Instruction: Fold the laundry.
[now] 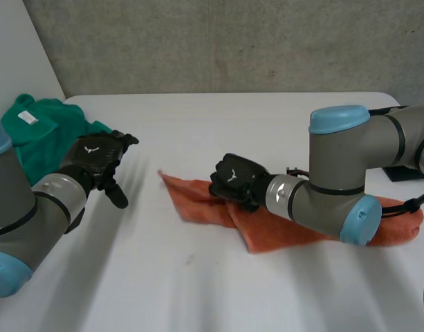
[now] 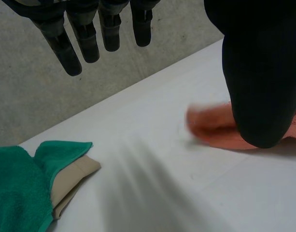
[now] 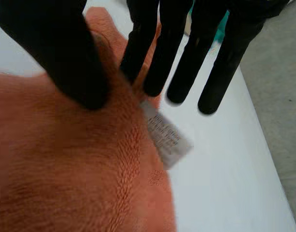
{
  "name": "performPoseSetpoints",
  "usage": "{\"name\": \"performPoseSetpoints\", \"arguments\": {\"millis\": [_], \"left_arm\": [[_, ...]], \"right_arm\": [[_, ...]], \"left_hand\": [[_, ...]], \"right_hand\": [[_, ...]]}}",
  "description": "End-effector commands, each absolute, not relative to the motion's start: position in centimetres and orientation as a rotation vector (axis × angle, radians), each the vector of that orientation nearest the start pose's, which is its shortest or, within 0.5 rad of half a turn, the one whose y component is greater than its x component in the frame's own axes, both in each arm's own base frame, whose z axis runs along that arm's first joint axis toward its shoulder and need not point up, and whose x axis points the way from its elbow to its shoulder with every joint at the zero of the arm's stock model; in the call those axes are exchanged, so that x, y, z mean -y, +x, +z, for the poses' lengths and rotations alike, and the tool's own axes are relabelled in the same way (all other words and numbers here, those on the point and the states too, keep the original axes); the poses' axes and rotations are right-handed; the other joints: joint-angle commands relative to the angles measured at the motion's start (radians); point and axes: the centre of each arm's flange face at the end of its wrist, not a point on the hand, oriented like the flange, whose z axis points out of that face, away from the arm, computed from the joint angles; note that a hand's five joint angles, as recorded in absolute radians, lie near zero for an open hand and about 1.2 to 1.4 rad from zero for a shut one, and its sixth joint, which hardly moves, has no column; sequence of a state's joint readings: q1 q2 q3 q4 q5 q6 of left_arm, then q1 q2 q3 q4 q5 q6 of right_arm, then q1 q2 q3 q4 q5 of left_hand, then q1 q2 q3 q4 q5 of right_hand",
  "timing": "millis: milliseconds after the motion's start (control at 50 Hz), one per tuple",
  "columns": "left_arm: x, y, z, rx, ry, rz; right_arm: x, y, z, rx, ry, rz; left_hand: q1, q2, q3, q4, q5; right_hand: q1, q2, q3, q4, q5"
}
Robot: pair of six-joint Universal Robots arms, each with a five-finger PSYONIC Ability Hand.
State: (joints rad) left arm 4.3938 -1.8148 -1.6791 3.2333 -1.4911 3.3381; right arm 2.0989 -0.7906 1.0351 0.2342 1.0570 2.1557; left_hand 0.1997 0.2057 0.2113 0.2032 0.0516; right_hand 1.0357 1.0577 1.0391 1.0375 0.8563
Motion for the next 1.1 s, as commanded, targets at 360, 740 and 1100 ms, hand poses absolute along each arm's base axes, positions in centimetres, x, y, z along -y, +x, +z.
{"name": "performPoseSetpoints", "arguments": {"millis": [360, 740, 1100], "left_arm": [[28.6, -28.9, 18.0, -2.494, 0.995, -2.097], [26.3, -26.8, 21.1, -2.514, 0.692, -2.133], [23.0, -31.1, 18.2, -2.728, 0.880, -2.133]], "right_arm": [[23.4, 33.2, 29.2, -1.455, -1.680, -1.923], [24.2, 33.1, 25.4, -1.537, -1.752, -1.847], [20.9, 34.3, 25.4, -1.496, -1.719, -1.764]], "left_hand": [[-0.025, -0.031, -0.037, -0.029, -0.052], [-0.025, -0.031, -0.037, -0.029, -0.052], [-0.025, -0.031, -0.037, -0.029, -0.052]], "right_hand": [[0.361, 0.339, 0.357, 0.359, 0.365], [0.361, 0.339, 0.357, 0.359, 0.365], [0.361, 0.339, 0.357, 0.359, 0.365]]}}
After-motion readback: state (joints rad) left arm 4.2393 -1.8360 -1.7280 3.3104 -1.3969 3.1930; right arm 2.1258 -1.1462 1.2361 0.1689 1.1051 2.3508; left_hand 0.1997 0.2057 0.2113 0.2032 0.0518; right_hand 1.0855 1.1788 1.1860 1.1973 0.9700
